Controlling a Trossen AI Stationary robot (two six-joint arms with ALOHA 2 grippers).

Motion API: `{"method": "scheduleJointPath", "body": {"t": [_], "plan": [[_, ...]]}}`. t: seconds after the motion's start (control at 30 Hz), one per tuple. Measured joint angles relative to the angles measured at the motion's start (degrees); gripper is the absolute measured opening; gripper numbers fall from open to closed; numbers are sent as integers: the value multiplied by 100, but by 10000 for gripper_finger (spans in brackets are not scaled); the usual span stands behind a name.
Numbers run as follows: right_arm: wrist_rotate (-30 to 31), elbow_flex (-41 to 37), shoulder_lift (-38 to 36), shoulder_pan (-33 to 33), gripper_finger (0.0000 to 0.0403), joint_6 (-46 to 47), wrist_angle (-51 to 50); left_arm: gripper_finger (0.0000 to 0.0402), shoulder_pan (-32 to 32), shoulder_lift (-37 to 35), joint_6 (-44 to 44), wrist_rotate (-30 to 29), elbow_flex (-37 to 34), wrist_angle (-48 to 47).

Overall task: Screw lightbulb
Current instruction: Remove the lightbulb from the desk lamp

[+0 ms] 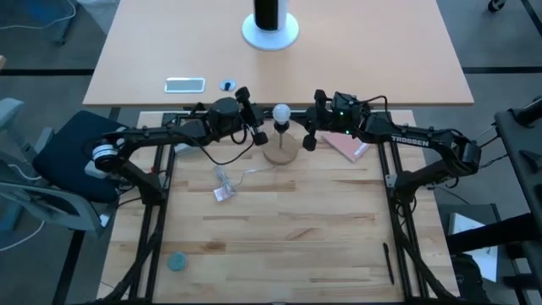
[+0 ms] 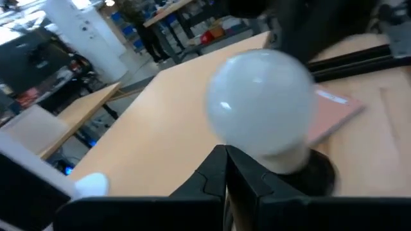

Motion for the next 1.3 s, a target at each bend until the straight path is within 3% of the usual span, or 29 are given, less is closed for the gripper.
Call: {"method": "scheduleJointPath", "body": {"t": [0.13,0.27,0.53,0.7,0.87,1.3], "plan": [[118,0,-11,-51,0,-37,-203,0,-79,-147,3,270,-1,-480],[-2,0,-92,-33,0,-62,-272,0,-20,-323,51,-253,2,-371],[-1160,0,-178,-27,0,-41,-215,0,58,-112,56,-518,4,102],[-1138,0,-162,-33,0,3,-68,0,39,28,69,-390,0,257],[-1147,0,-162,-27,0,3,-96,0,53,26,68,184,0,263],[-885,0,-165,-40,0,-6,-141,0,26,-61,68,360,0,57]]}}
